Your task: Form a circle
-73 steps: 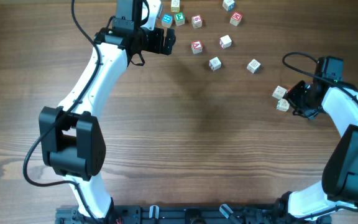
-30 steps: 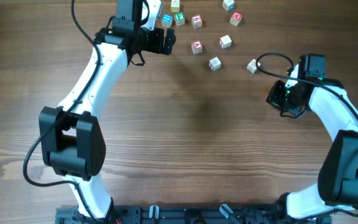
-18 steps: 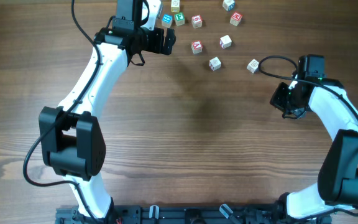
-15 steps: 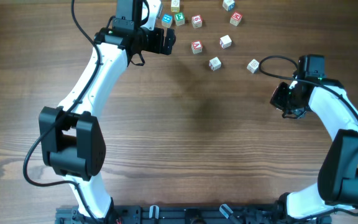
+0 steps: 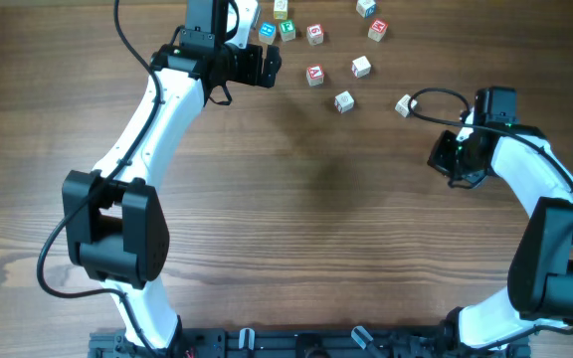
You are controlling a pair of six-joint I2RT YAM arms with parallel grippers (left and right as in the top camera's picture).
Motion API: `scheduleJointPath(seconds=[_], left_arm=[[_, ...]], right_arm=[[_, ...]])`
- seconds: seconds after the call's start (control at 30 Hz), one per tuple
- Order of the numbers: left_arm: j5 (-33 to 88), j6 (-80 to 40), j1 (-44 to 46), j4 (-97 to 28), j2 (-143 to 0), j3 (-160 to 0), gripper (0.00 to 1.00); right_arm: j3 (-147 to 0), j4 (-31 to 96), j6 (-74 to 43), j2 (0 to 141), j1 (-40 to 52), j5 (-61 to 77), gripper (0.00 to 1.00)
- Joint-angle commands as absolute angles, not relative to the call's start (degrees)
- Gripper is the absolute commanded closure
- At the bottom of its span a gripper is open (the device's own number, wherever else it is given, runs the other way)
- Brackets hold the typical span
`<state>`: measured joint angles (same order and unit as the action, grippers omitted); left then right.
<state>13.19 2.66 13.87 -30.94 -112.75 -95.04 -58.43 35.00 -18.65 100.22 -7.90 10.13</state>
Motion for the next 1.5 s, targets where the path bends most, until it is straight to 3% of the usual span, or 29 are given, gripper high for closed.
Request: scheduleJointPath(seconds=[0.0,0.53,1.03,1.47], left_arm=[[13.45,2.52,14.13,-30.94,-113.25,-94.76,0.00],[13.47,2.50,14.13,-30.94,-113.25,-94.76,0.00],[13.45,2.50,14.13,-30.94,-113.25,-94.76,0.00],[13.45,2.50,14.13,-30.94,-113.25,-94.76,0.00]], right_arm=[[-58.57,39.20,-14.98,100.36,-6.92,12.75,0.96],[-58.57,47.86,-28.95,100.29,-6.42,-14.68,0.96],[-58.57,46.17,-31.88,100.29,-7.53,-3.01,0.96],[-58.57,44.01,-33.10,100.29,-9.52,-6.96,0.96]])
